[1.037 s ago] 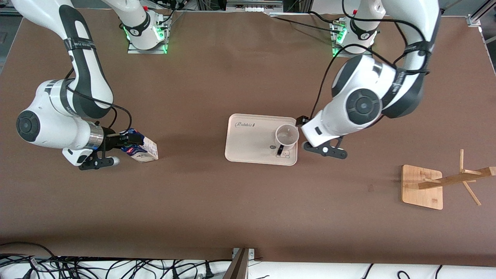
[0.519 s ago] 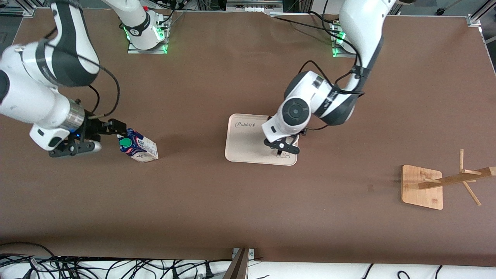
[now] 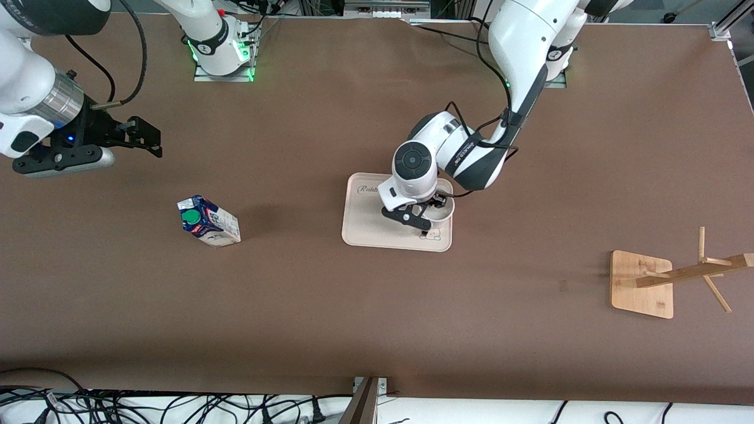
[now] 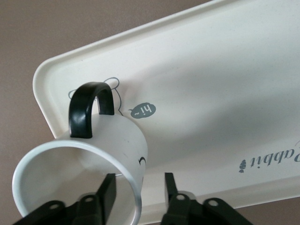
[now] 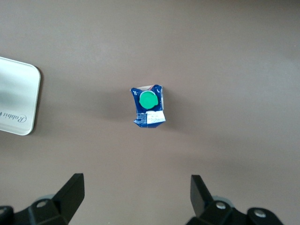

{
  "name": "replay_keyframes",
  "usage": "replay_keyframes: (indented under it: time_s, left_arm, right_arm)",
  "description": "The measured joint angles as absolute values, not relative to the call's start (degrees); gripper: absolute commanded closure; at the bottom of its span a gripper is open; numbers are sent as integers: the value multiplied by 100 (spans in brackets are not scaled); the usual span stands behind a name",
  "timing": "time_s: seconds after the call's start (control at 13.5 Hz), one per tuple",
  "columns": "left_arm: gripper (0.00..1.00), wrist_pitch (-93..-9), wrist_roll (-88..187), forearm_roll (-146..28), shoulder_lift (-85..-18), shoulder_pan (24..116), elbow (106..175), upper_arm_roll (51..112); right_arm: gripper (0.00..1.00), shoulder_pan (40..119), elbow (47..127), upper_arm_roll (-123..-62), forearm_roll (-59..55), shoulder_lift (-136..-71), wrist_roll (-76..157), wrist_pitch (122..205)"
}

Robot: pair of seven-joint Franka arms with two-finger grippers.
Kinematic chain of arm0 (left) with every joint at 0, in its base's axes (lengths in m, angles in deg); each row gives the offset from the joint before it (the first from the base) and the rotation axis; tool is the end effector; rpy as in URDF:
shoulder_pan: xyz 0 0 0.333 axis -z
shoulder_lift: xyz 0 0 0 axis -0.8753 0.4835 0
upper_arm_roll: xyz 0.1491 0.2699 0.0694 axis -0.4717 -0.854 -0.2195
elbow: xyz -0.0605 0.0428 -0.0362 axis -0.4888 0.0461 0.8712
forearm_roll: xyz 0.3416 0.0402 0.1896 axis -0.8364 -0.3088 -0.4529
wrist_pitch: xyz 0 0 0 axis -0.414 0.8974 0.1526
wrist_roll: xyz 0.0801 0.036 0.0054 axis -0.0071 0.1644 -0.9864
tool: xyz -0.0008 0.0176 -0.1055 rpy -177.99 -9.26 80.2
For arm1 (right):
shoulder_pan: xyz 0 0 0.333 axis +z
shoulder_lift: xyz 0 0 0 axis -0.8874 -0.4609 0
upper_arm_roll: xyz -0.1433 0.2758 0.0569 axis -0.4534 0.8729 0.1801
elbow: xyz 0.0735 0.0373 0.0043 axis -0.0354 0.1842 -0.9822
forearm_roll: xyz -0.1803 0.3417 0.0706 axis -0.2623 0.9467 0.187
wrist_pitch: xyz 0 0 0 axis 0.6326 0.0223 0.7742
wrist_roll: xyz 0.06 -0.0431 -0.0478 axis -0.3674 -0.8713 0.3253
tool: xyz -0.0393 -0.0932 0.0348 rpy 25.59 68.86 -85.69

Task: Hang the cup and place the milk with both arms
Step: 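Grasp the white mug rim with the left gripper while the right gripper withdraws, then lift the white mug and carry it to the wooden mug stand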

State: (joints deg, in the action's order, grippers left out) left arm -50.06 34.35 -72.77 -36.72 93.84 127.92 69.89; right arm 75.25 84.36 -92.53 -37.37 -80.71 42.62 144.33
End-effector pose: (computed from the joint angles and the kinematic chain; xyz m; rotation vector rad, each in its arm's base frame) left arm 0.5417 -0.4240 0.2294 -2.9939 0.5094 0.2584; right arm 0.5612 0.0729 0.5727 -3.1068 -0.2658 0.0282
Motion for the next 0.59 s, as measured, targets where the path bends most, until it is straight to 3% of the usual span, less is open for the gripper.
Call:
replay_keyframes:
  time_s: [0.59]
  left_arm:
    - [100,-5039,3299,-7278,-3755,9397,12661,6956]
  right_arm:
    - [0,7528,8255,-9351,-3814,-7992,4317,14170]
